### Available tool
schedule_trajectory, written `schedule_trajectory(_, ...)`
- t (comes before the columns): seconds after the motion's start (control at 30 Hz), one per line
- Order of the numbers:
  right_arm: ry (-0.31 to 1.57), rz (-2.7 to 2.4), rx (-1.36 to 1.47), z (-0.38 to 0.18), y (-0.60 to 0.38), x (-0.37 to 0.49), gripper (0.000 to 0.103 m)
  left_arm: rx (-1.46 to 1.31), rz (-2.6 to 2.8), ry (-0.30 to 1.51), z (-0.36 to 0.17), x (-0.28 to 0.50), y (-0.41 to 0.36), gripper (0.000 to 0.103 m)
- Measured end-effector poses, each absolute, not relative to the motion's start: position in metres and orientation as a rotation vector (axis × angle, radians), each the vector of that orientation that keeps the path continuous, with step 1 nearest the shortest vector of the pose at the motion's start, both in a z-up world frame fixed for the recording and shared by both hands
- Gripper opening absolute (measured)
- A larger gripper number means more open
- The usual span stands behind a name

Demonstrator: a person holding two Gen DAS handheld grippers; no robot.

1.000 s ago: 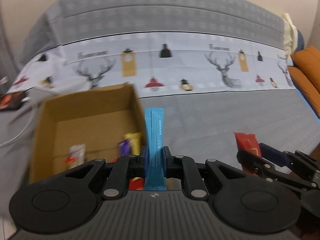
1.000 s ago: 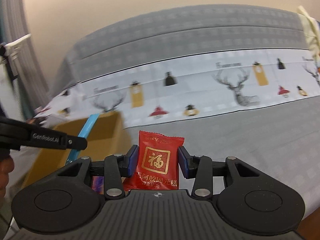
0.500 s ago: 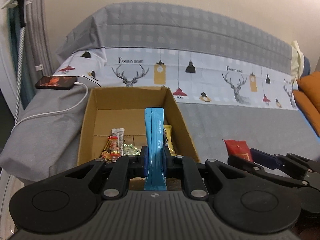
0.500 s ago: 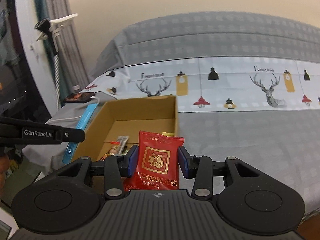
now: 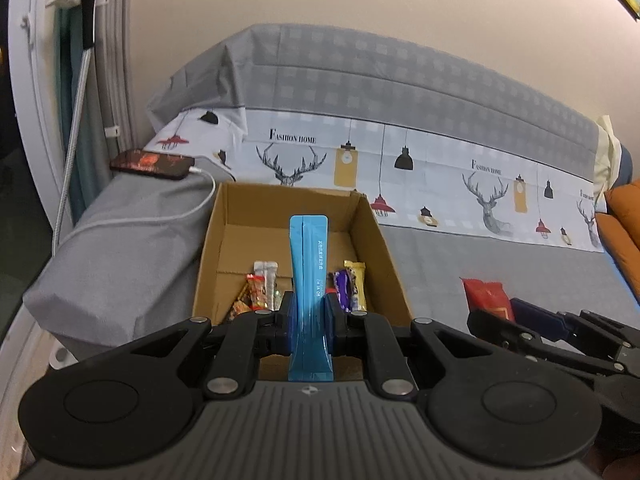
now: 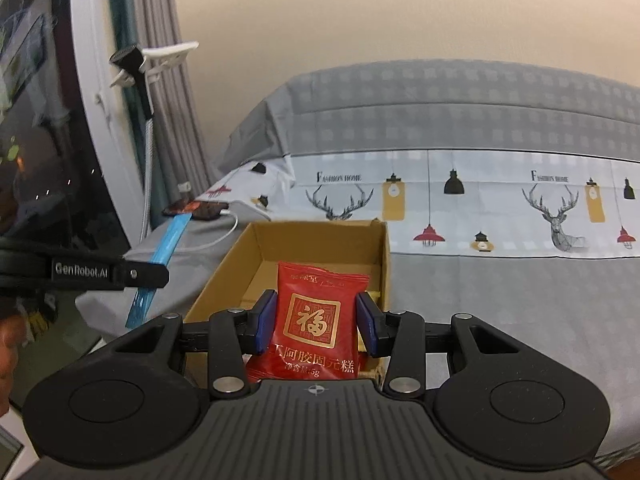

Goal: Organize snacks
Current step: 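Carry the blue stick and red packet over the cardboard box with both tools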

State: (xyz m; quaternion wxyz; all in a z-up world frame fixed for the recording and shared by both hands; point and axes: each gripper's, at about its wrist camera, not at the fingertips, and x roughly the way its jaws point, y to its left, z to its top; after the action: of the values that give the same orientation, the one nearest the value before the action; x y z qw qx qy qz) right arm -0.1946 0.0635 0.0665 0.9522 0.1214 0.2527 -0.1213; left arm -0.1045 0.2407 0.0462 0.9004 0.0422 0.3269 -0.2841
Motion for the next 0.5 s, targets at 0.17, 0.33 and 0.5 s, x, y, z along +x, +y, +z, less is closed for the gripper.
schedule_trajectory(0.17,0.523,-0.245,0.246,0.066,0.064,-0.192,0.045,0.099,-0.587,0.687,0.042,-0.098,0.239,0.015)
schedule_trajectory(0.33,0.546,-0.24,0.251,0.061,0.064,-0.186,0.045,0.095,-0.578,0.701,0.036,-0.089,0.238,0.015)
schedule_trajectory(0.5,0.575,-0.234,0.25,0.056,0.06,-0.173,0.045,0.105,-0.565,0.727,0.027,-0.073,0.232,0.015)
